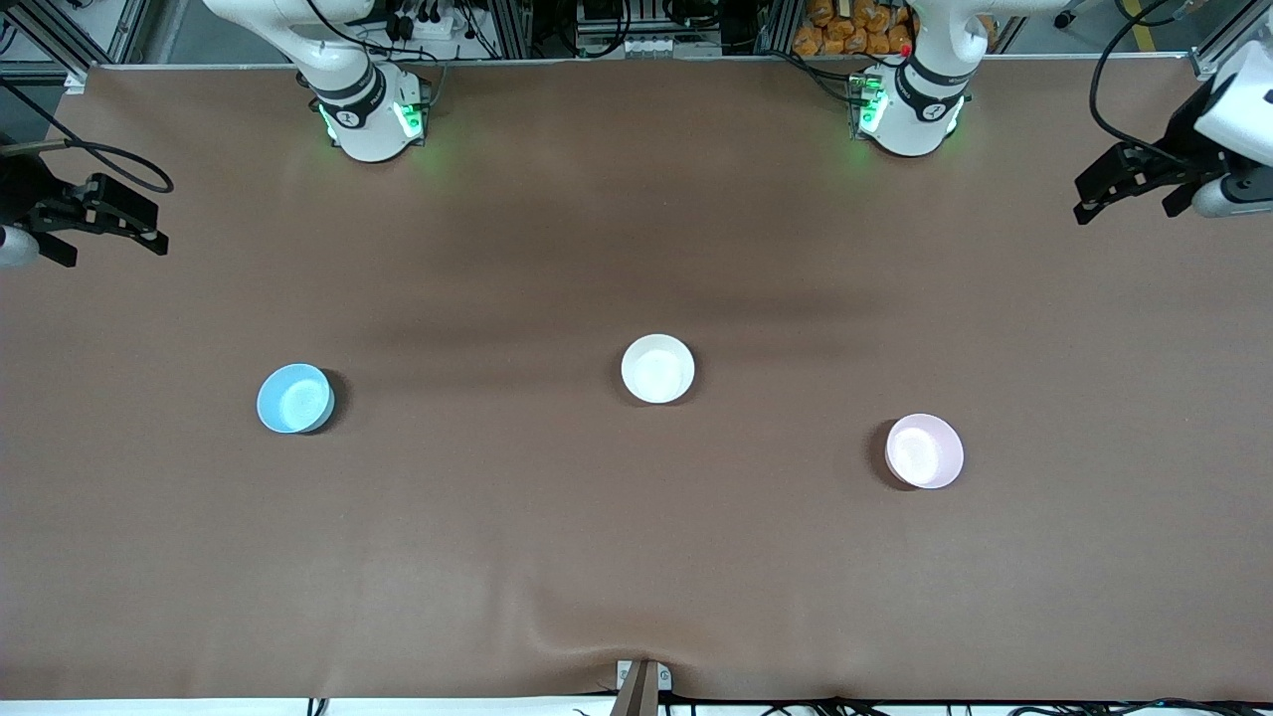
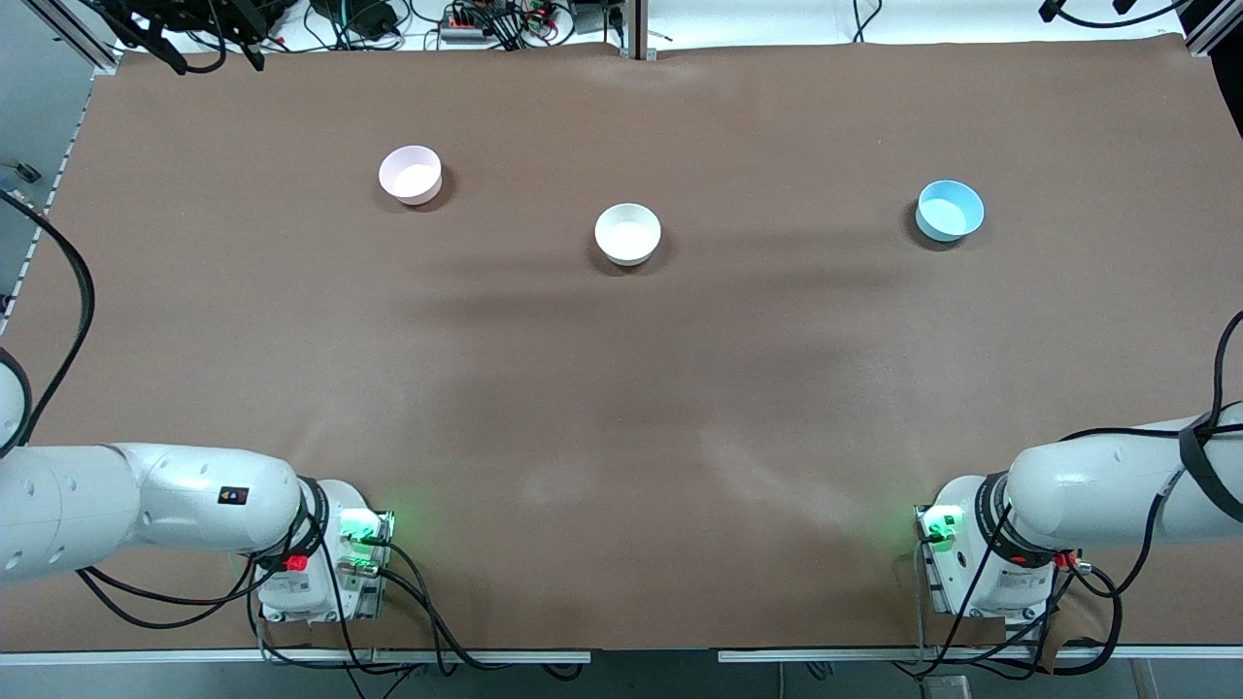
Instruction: Stack pink and blue bowls on white bowl
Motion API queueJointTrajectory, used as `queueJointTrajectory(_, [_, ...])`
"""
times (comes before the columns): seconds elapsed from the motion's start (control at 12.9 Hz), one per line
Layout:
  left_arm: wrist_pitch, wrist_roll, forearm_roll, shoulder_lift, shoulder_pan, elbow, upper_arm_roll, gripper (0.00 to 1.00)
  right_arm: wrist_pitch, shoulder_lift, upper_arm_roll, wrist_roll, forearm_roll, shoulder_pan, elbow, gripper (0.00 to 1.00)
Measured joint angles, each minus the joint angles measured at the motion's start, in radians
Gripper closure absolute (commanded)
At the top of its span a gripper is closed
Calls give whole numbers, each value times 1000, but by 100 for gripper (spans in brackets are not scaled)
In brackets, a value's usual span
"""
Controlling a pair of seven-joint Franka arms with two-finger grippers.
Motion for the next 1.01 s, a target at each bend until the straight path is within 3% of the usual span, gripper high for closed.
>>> queueJointTrajectory(0.62, [-7,1,-6,43,3,35,1,0,4,4,-2,0,0,-13,0,0])
queueJointTrajectory(1.01, [-12,2,-6,63,35,36,2,0,35,116,-3,0,-1,-61,0,0])
